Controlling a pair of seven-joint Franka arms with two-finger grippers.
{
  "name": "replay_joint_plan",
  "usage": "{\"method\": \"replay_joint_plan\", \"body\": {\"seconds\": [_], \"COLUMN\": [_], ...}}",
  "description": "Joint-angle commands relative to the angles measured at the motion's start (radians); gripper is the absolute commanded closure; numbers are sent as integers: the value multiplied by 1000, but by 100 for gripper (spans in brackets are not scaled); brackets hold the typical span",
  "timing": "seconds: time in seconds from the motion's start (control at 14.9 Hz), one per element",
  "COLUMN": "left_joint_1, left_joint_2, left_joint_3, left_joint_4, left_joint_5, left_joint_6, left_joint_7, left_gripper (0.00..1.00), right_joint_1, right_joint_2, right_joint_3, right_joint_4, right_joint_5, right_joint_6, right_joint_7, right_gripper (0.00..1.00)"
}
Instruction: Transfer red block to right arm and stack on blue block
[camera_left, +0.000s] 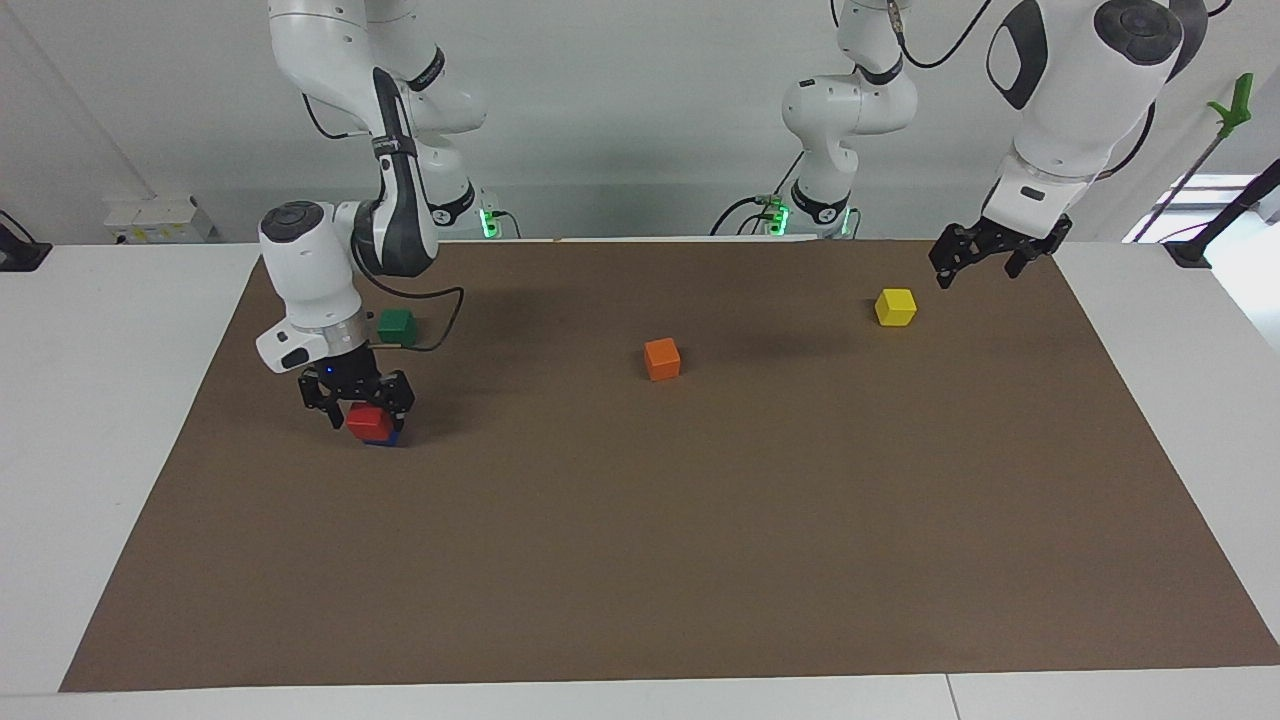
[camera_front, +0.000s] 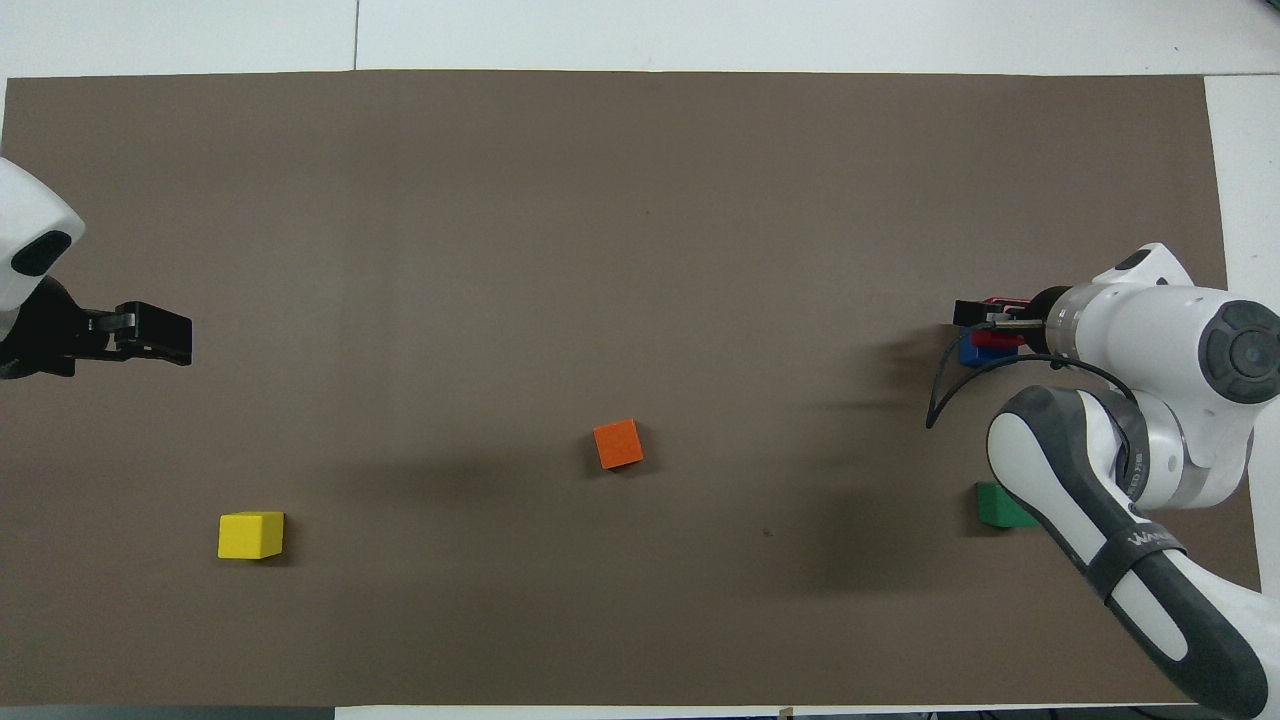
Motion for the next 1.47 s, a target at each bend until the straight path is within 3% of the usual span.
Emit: {"method": "replay_joint_plan", "body": {"seconds": [0.0,0.33,0.67,0.94,1.4], "left_joint_1": [-8,-8,-6,-8,-9], "left_joint_2": [11,11,8,7,4], "left_joint_3": [9,9,9,9,9], "left_joint_4": [26,24,23,18,14], "left_joint_5": [-49,-65,-76,-75,-75], "left_joint_6": [-8,-7,-5,-1,-1], "left_joint_7": [4,8,10,13,93], "left_gripper": [0,0,0,0,0], "right_joint_1": [-18,-18,-29,-63,-83], "right_joint_2": [-20,-60,-83,-91,-97], "right_joint_3": [13,13,5,7,7], "right_joint_4": [79,321,568,631,725], "right_joint_5": [-28,-26,-14,78,63], "right_joint_6": [-145,-533,-876,-962,-1158], "right_joint_7": [31,8,-127,-191,-182], "right_gripper": [0,0,0,0,0]}}
